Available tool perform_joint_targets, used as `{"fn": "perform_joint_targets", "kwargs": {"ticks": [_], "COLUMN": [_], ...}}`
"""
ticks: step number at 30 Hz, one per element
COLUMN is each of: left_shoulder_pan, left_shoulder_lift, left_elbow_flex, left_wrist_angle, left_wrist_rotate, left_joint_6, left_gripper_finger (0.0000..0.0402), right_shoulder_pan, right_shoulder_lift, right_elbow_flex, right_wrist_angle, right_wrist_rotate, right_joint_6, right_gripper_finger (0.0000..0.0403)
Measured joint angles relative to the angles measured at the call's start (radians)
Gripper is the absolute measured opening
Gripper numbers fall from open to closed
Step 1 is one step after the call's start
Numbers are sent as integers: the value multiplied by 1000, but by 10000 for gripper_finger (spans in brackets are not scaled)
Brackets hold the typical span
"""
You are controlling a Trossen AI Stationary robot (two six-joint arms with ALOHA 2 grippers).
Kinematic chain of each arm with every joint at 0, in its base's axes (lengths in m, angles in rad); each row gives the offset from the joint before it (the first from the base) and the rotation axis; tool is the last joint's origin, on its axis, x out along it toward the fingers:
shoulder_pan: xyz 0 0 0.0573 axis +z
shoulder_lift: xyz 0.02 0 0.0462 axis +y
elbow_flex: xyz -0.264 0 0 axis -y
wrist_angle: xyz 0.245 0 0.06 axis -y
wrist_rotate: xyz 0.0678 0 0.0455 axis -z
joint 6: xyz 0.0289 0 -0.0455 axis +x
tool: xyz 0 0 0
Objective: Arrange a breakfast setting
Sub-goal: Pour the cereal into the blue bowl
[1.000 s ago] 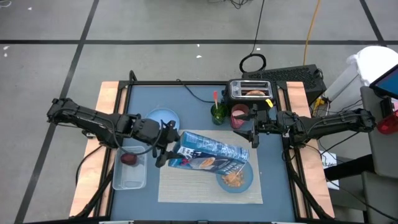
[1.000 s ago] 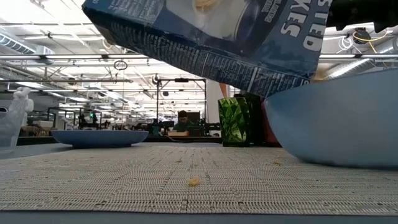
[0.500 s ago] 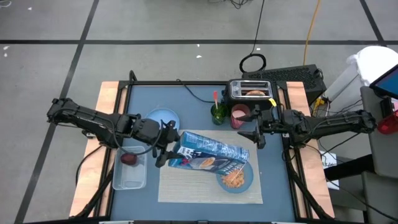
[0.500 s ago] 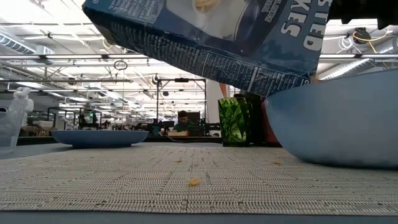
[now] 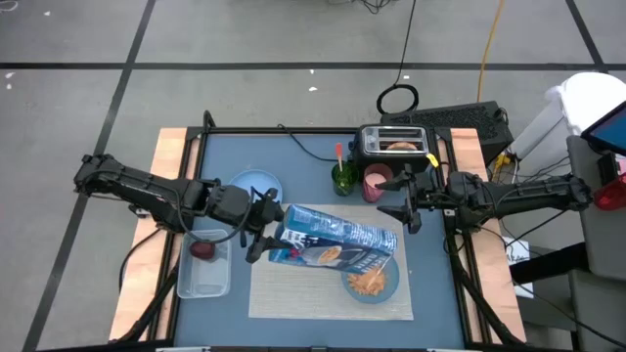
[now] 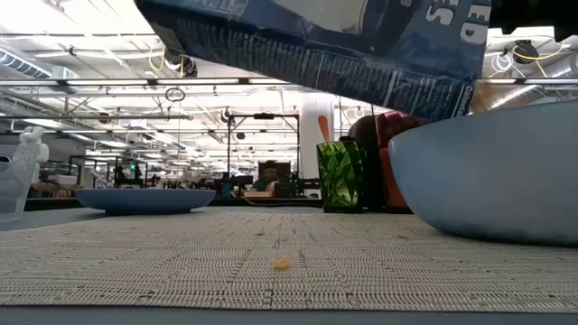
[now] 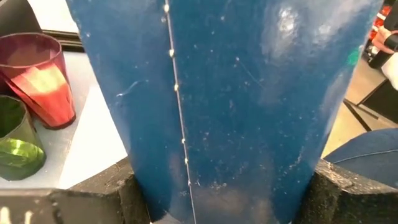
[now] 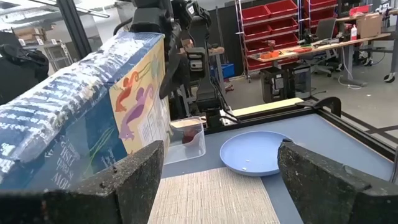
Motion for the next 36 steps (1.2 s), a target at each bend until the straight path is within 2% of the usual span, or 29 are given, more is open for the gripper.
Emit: {"fn": "perform_joint_targets", "kwargs": {"ticks": [36], "left_shoulder_pan": [0], "left_shoulder_lift": [0], "left_elbow_flex": [0], "left_wrist_angle": [19], "left_wrist_rotate": [0], "left_joint_6": [0], "left_gripper_finger": [277], "right_shoulder_pan": [0], "right_shoulder_lift": [0], "right_elbow_flex": [0], "right_wrist_angle": [-29], "right_wrist_rotate": [1], "right_joint_6": [0], "right_gripper_finger": [304]}}
